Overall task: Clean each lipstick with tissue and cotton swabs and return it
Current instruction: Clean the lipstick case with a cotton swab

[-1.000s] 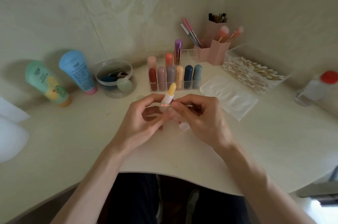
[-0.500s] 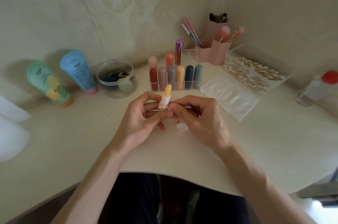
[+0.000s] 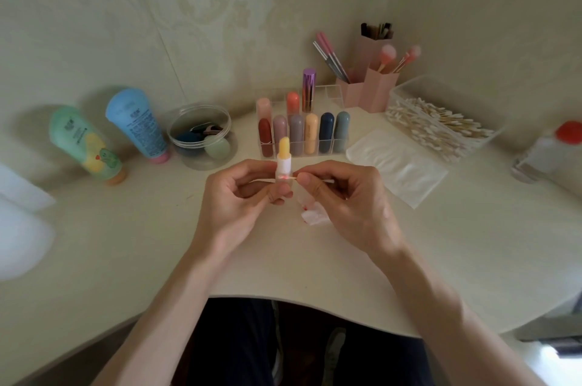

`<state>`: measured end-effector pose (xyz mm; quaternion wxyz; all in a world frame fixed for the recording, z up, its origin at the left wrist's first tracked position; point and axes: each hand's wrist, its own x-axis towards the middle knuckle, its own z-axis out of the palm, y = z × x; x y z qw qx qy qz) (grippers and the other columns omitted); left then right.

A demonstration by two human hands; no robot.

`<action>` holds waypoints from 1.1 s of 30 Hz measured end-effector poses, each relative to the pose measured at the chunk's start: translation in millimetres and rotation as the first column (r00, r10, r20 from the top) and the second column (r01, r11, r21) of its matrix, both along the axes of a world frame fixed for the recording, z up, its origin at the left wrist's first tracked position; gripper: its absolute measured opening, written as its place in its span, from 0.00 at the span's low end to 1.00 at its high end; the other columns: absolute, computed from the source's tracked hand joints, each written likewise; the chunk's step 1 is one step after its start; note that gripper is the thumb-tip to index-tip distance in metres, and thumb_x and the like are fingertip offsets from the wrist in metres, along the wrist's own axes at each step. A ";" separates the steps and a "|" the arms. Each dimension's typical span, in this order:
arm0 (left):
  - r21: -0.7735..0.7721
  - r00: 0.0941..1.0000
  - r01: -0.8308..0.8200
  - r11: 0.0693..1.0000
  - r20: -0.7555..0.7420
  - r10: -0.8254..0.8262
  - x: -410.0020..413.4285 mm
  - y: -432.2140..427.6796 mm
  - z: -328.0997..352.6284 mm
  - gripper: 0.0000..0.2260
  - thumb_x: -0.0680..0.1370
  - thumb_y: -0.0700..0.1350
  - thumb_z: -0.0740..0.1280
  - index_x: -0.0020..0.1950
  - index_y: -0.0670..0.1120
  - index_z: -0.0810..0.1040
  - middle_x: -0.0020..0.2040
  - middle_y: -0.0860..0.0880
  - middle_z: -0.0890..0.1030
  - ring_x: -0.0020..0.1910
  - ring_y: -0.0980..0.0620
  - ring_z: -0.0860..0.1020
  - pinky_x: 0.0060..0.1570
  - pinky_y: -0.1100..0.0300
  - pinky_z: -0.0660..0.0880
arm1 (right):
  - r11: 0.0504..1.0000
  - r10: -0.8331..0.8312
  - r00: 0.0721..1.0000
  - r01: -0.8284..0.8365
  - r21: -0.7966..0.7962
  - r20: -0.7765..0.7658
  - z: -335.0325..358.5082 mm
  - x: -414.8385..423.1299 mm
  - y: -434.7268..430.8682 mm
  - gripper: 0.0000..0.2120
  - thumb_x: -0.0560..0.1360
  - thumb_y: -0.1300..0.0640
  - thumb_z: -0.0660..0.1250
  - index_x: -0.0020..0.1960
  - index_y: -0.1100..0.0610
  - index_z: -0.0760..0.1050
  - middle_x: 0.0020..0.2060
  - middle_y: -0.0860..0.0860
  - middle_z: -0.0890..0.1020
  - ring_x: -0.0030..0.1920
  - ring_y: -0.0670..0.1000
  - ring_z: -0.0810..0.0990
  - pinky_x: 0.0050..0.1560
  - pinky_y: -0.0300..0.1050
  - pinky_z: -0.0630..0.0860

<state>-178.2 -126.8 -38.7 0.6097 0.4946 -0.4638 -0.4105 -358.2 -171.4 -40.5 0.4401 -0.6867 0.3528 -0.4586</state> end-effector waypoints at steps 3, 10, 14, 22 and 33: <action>0.003 1.000 0.025 1.000 0.010 -0.025 -0.1 1.2 0.5 0.11 0.73 0.37 0.76 0.55 0.40 0.84 0.46 0.45 0.88 0.39 0.51 0.86 0.41 0.63 0.80 | 1.000 0.000 1.000 0.000 0.015 0.015 0.1 -0.2 -0.5 0.04 0.79 0.62 0.74 0.52 0.58 0.87 0.41 0.50 0.88 0.39 0.55 0.86 0.41 0.50 0.82; 0.006 0.991 0.082 0.997 0.104 -0.082 2.1 0.9 -1.4 0.18 0.67 0.41 0.79 0.56 0.45 0.84 0.49 0.49 0.88 0.45 0.53 0.85 0.46 0.65 0.79 | 1.000 0.016 1.000 -0.016 0.015 0.000 -1.4 0.4 0.0 0.03 0.79 0.61 0.74 0.51 0.58 0.87 0.38 0.48 0.87 0.36 0.54 0.85 0.40 0.56 0.83; 0.014 0.991 0.102 0.995 0.086 -0.102 2.3 0.5 -3.9 0.16 0.72 0.42 0.75 0.59 0.43 0.84 0.47 0.48 0.87 0.42 0.54 0.83 0.39 0.64 0.76 | 1.000 0.005 1.000 -0.005 0.013 -0.004 -0.9 -0.6 -0.8 0.03 0.79 0.61 0.74 0.51 0.57 0.87 0.40 0.48 0.88 0.38 0.54 0.85 0.41 0.54 0.83; -0.064 0.971 0.153 0.986 0.195 -0.138 2.5 -2.1 -7.7 0.15 0.80 0.38 0.69 0.67 0.41 0.81 0.55 0.45 0.81 0.41 0.49 0.80 0.40 0.59 0.76 | 0.999 0.005 1.000 -0.005 0.033 -0.001 -1.3 -2.0 -0.7 0.04 0.80 0.61 0.73 0.52 0.58 0.87 0.41 0.50 0.88 0.41 0.57 0.86 0.43 0.60 0.83; -0.048 0.990 0.109 0.993 0.092 -0.104 0.9 2.3 -1.5 0.15 0.72 0.39 0.77 0.58 0.45 0.83 0.50 0.47 0.87 0.44 0.50 0.85 0.45 0.60 0.81 | 1.000 -0.017 1.000 0.017 -0.006 0.022 2.3 -1.7 0.5 0.04 0.79 0.63 0.74 0.50 0.55 0.87 0.40 0.49 0.88 0.39 0.54 0.85 0.41 0.45 0.81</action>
